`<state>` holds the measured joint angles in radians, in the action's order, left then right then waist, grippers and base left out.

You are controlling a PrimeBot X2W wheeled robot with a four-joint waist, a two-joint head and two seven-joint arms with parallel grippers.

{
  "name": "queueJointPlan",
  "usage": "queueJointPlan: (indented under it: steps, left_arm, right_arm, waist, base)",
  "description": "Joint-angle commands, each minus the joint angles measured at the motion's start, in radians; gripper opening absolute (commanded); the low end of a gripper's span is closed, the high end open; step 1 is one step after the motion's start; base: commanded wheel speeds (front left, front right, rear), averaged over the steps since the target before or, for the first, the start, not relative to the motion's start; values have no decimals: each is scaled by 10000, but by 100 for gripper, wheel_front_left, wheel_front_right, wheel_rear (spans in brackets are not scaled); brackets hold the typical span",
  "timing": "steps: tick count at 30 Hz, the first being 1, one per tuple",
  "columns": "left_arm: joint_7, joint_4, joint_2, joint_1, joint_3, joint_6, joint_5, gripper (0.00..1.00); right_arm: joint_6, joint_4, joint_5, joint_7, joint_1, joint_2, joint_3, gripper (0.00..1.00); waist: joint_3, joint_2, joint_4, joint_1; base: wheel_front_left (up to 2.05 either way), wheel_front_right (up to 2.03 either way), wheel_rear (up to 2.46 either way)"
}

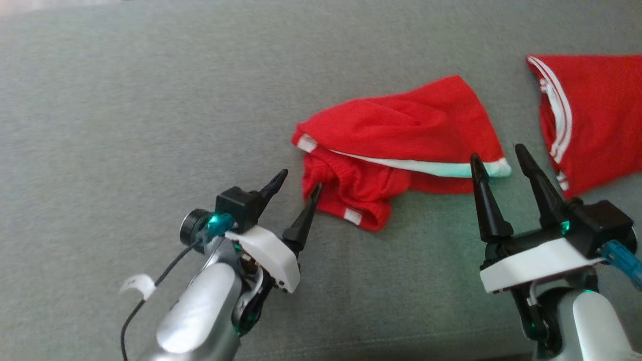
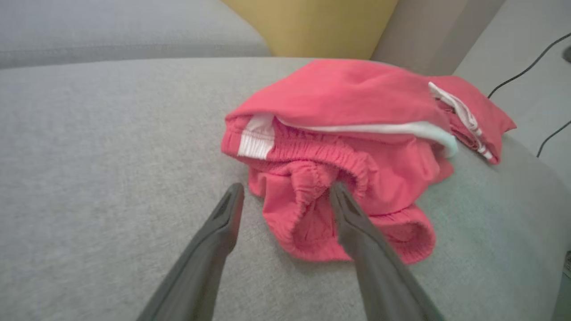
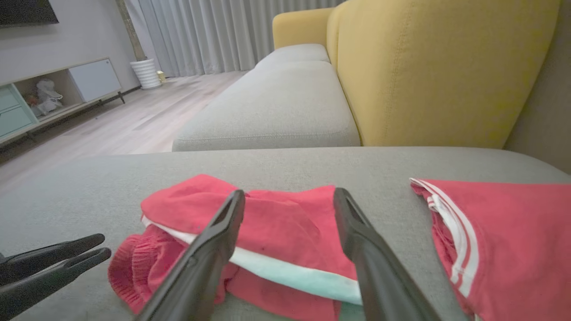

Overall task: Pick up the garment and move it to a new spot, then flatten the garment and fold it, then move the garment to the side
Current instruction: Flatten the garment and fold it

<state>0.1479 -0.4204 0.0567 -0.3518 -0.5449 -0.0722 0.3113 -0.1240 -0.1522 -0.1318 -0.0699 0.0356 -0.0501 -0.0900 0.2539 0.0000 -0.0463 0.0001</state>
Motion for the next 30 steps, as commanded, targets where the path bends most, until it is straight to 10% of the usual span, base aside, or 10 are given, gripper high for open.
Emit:
queueJointPlan:
  steps: [1, 4, 5, 6, 30]
  left_arm:
    - [170, -126, -19, -562, 145, -112, 193, 100]
    - [261, -640, -38, -798, -45, -188, 344, 98]
    - [324, -851, -44, -893, -126, -216, 410, 35]
    - [367, -1061, -49, -957, -173, -232, 495, 0]
    - [-104, 1826, 2039, 2090, 1501, 1256, 1785, 0]
  right_arm:
    - [-67, -296, -20, 77, 321, -15, -234, 100]
    - [-67, -247, -60, 126, 362, -12, -238, 100]
    - [-67, -224, -70, 152, 371, -11, -216, 100]
    - [-67, -201, -88, 176, 374, -9, -190, 100]
    - [-67, 217, -561, 79, 116, -2, 378, 100]
  waist:
    - [272, 0, -291, -1]
    - [346, 0, -363, -1]
    - [364, 0, -377, -1]
    - [377, 0, -386, -1]
    - [-110, 0, 628, -1]
  base:
    - [0, 0, 0]
    - [0, 0, 0]
    - [0, 0, 0]
    - [0, 0, 0]
    - [0, 0, 0]
